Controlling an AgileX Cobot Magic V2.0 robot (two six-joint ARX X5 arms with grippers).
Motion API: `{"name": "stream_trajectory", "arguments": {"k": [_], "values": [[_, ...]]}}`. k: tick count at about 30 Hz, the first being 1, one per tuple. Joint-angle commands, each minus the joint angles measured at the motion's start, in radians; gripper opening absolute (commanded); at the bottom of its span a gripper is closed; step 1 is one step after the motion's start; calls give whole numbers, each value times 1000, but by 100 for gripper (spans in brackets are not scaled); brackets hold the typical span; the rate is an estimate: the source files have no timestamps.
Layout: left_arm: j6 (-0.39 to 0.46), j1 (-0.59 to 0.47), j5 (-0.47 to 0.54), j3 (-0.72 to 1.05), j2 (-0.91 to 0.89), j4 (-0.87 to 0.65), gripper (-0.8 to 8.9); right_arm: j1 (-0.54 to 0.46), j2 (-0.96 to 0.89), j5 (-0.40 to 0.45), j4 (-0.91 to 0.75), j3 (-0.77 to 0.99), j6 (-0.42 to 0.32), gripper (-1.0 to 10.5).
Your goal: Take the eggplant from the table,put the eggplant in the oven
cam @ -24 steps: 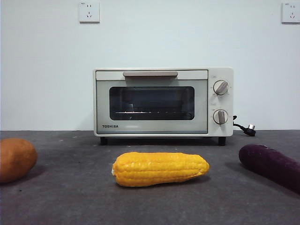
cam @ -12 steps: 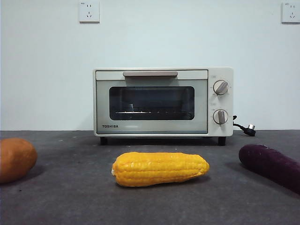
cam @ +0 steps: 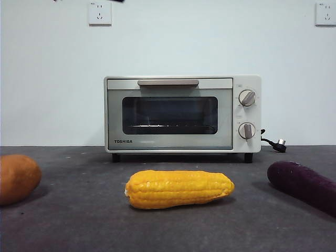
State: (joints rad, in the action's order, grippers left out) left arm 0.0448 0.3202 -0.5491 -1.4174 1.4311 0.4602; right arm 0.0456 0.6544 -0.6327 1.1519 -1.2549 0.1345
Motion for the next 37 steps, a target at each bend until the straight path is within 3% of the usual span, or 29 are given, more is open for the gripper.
{"name": "stream_trajectory", "arguments": {"k": [1,17,37], "values": [[27,2,3,-37,70,-13,-5,1,-2,-3,0,-5,-7,541],[56,2,109,-137,324,-167,-6,1,31,2,3,-5,-8,540],[66,43,162,-137,404,-312,-6,1,56,5,5,-5,-8,539]]}}
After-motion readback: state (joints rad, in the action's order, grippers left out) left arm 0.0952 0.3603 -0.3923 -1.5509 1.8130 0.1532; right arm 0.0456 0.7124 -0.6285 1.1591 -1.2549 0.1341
